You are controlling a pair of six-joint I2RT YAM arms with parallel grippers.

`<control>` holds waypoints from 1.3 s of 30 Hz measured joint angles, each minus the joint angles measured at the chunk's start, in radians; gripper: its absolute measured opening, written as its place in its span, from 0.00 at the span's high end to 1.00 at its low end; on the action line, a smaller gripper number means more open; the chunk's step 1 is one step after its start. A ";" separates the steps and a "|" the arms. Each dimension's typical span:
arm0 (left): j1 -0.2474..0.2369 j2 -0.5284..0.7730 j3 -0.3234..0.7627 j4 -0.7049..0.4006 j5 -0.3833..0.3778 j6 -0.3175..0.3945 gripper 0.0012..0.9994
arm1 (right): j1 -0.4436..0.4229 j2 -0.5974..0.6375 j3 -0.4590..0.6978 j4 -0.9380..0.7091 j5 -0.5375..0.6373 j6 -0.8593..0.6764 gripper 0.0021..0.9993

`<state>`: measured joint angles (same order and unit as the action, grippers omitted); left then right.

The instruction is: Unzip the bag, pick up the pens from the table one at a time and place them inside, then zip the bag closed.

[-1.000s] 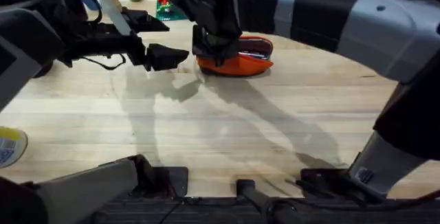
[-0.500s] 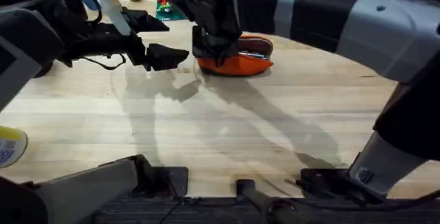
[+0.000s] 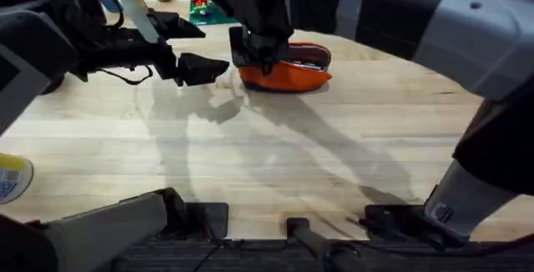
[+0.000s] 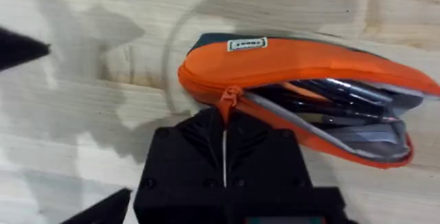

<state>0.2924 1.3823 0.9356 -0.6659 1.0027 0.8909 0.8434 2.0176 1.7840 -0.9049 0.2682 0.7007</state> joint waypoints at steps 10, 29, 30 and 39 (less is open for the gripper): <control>0.000 0.000 0.000 0.000 0.000 0.000 0.01 | 0.002 0.000 0.094 -0.093 -0.001 -0.064 0.97; 0.000 0.000 0.000 0.000 0.000 0.012 0.01 | 0.002 0.000 0.113 -0.111 0.000 -0.096 0.97; 0.000 0.000 0.000 0.000 0.000 0.014 0.01 | 0.002 0.000 0.113 -0.111 0.000 -0.096 0.97; 0.000 0.020 0.000 0.013 0.004 0.065 0.01 | 0.002 0.000 0.113 -0.112 0.001 -0.096 0.97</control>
<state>0.2926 1.4026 0.9356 -0.6533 1.0071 0.9558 0.8459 2.0178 1.8973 -1.0164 0.2687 0.6048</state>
